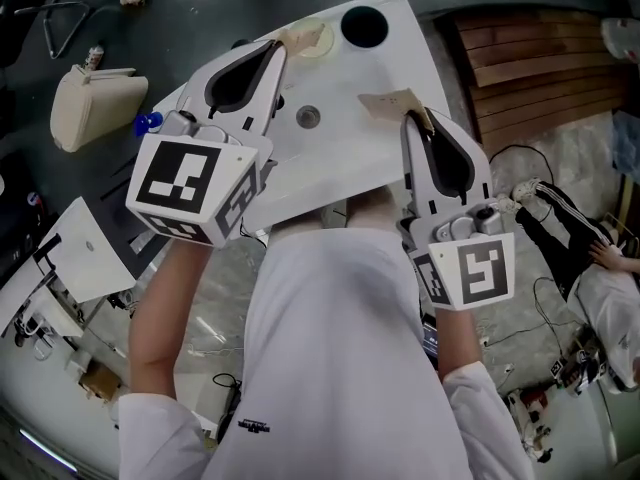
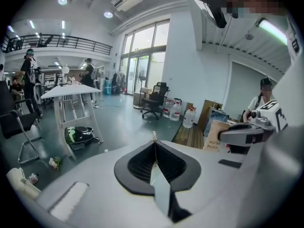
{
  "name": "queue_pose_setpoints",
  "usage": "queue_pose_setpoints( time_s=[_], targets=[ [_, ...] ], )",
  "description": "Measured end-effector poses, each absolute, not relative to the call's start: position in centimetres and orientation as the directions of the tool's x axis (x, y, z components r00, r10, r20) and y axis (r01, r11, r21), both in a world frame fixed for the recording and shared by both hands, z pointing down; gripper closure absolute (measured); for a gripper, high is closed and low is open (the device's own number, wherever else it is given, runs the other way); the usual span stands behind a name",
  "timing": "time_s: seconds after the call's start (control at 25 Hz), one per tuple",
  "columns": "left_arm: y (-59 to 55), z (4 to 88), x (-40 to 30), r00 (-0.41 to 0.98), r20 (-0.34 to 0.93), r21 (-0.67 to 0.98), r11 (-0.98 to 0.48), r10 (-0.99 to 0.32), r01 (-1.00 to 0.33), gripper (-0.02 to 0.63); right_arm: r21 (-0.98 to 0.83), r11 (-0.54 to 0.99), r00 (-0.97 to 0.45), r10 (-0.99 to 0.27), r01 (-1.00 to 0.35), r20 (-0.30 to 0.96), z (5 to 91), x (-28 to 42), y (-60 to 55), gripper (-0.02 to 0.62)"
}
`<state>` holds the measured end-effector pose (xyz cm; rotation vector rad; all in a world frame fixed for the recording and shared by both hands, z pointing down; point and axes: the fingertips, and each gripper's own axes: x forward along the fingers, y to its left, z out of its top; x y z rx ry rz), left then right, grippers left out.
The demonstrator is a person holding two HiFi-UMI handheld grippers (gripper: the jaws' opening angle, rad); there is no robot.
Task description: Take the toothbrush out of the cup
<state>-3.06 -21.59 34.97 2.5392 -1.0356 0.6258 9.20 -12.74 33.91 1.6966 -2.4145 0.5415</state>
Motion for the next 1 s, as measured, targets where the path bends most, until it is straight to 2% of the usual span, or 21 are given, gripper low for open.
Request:
queue_pose_setpoints(
  time_s=[0.56,1.0],
  targets=[
    [-22.9,41.5,-2.4,0.580,0.633,0.137,-0.662,-0.513,-0.737,0.598,-0.238,0.275,-0.346,-0.871,-0.932,0.349,35.8,9.9,-13.6,0.563],
    [-23.2,42.3,-1.4,0.587,0.630,0.159,-0.655,-0.508,-0.738,0.597,-0.243,0.252,-0.327,-0.878,-0.937,0.349,35.8,11.0,-13.5,0.563]
  ],
)
